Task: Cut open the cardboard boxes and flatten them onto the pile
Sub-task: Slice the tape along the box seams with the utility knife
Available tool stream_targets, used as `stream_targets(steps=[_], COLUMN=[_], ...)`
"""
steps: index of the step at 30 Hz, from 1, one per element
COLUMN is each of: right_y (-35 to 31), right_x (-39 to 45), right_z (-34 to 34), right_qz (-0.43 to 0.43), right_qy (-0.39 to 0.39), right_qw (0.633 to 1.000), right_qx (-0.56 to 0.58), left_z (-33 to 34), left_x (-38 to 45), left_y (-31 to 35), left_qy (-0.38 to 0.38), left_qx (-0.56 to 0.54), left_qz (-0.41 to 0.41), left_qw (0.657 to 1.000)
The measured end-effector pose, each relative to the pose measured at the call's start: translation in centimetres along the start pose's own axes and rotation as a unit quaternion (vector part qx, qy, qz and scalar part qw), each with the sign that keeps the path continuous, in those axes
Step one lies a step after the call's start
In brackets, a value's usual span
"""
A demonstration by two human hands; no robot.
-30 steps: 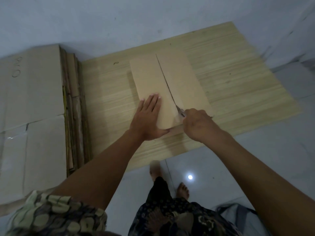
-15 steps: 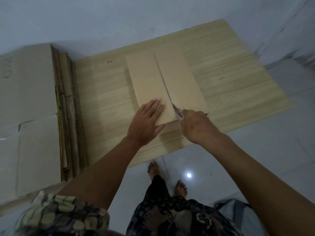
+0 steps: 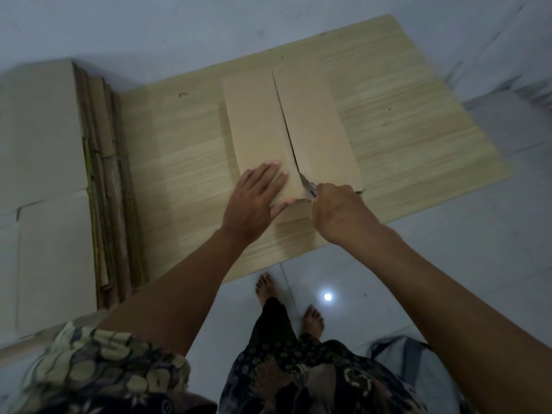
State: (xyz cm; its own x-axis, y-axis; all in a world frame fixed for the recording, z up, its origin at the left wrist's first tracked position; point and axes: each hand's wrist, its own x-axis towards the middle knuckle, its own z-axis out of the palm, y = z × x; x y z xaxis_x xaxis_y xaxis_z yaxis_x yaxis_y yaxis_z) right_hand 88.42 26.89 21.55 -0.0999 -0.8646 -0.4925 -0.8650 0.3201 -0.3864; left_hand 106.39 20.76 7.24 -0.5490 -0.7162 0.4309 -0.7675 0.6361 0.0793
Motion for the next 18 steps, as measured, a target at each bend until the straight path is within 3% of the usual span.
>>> stream_targets(steps=[18], right_y=[-0.3], right_x=[-0.4], right_z=[-1.6], right_qz=[0.048], right_qy=[-0.04], right_qw=[0.998], right_qx=[0.012], left_z=[0.2], left_x=[0.1], left_y=[-0.2], left_qy=[-0.011], left_qx=[0.026], left_qz=[-0.013], left_qw=[1.0])
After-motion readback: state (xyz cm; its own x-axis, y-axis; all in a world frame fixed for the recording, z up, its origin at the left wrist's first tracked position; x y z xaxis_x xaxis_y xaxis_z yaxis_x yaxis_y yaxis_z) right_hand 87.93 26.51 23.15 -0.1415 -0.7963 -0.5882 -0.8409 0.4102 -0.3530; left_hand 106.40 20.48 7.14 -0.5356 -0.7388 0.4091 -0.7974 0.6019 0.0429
